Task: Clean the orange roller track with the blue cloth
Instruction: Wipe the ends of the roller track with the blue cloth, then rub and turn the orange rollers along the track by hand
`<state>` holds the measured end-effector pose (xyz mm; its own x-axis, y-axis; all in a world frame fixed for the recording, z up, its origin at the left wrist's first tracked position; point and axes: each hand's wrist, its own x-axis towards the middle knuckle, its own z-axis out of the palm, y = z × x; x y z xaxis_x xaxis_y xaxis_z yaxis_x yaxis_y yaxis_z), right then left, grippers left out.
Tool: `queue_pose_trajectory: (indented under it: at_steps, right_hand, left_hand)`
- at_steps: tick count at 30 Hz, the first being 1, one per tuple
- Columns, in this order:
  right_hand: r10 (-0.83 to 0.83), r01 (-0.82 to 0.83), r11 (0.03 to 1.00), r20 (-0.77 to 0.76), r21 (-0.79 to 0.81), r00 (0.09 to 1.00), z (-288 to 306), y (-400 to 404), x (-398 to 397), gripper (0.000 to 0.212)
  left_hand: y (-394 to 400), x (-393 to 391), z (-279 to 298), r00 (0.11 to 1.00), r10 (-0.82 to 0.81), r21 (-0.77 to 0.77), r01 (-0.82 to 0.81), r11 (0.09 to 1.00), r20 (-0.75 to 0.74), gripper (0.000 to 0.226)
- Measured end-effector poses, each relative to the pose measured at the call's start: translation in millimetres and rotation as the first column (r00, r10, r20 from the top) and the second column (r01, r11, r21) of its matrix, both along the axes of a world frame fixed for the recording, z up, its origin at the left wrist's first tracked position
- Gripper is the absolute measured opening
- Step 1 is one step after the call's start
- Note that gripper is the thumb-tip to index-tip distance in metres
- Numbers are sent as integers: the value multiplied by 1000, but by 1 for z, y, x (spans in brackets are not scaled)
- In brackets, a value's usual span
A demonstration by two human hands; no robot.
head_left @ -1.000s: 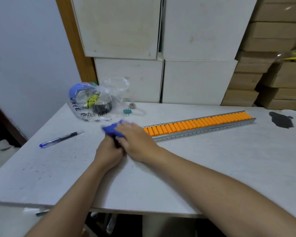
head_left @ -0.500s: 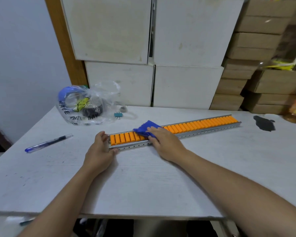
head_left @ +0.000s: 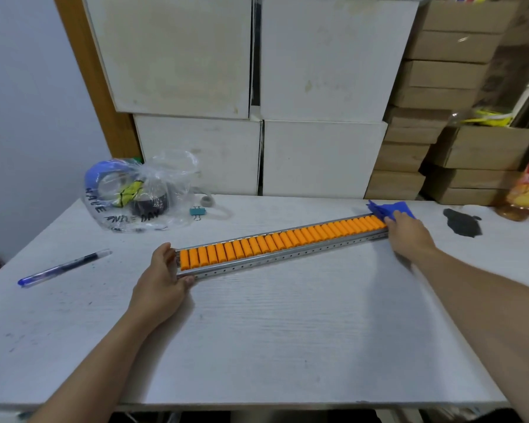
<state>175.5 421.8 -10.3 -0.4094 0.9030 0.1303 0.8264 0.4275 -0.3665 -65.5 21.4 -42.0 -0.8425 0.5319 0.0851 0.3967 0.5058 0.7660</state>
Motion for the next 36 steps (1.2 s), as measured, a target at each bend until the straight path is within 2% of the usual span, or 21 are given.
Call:
queue_pose_trajectory:
  at_steps: [4,8,10,12,13,15,17,18,21,23,26,28,30,32,34,36]
  right_hand:
    - [-152,152,988,25,-7,988,-1,28,6,33]
    - [-280,284,959,-109,22,954,11,12,-3,30]
    - [-168,194,966,-156,172,973,20,-13,-15,27]
    - [36,24,962,-216,271,976,28,-44,-24,23]
    - [143,-76,961,-244,265,959,30,-62,-27,21]
    - [322,-290,946,-351,142,879,30,-102,-29,25]
    - [446,-504,864,-455,-7,771,30,-146,-20,33]
    - [527,-606,794,-443,-48,725,30,-168,-9,34]
    - [786,-801,598,-202,9,585,20,-217,22,31]
    - [861,-863,503,-52,-51,505,12,-234,36,37]
    - [881,-870,467,170,-159,442,1,-241,44,68]
    - [879,-869,475,129,-141,460,7,-243,42,83]
    - [847,-848,526,-50,-60,529,16,-249,27,77]
    - [804,-815,580,-161,-6,573,24,-257,0,52]
    - [823,-832,554,-151,-4,548,29,-268,-35,36]
    - [861,-870,493,-136,-8,490,31,-284,-75,34]
  left_hand:
    - [1,-2,-3,1000,8,7,-8,1000,5,83]
    - [1,-4,-3,1000,4,4,-4,1000,-8,82]
    - [1,-5,-3,1000,1,5,-1,1000,-11,82]
    - [1,-4,-2,1000,1,12,-1,1000,-13,82]
    - [0,-3,-2,1000,2,16,-2,1000,-11,82]
    - [0,-3,-1,1000,0,18,0,1000,-12,82]
    - [0,-2,1,1000,-4,15,4,1000,-17,82]
    - [0,-1,2,1000,-5,19,5,1000,-14,81]
    - [-1,1,2,1000,-5,38,5,999,6,82]
    - [-1,3,4,1000,-7,45,6,999,17,83]
    - [-2,4,5,1000,-8,41,7,999,23,82]
    - [-2,5,6,1000,-11,32,10,999,20,82]
    - [-2,4,5,1000,-4,31,3,1000,29,84]
    - [-3,5,5,999,9,45,-11,999,50,88]
    - [-2,6,7,997,18,65,-23,998,69,96]
    - [-3,7,8,997,20,82,-27,996,78,103]
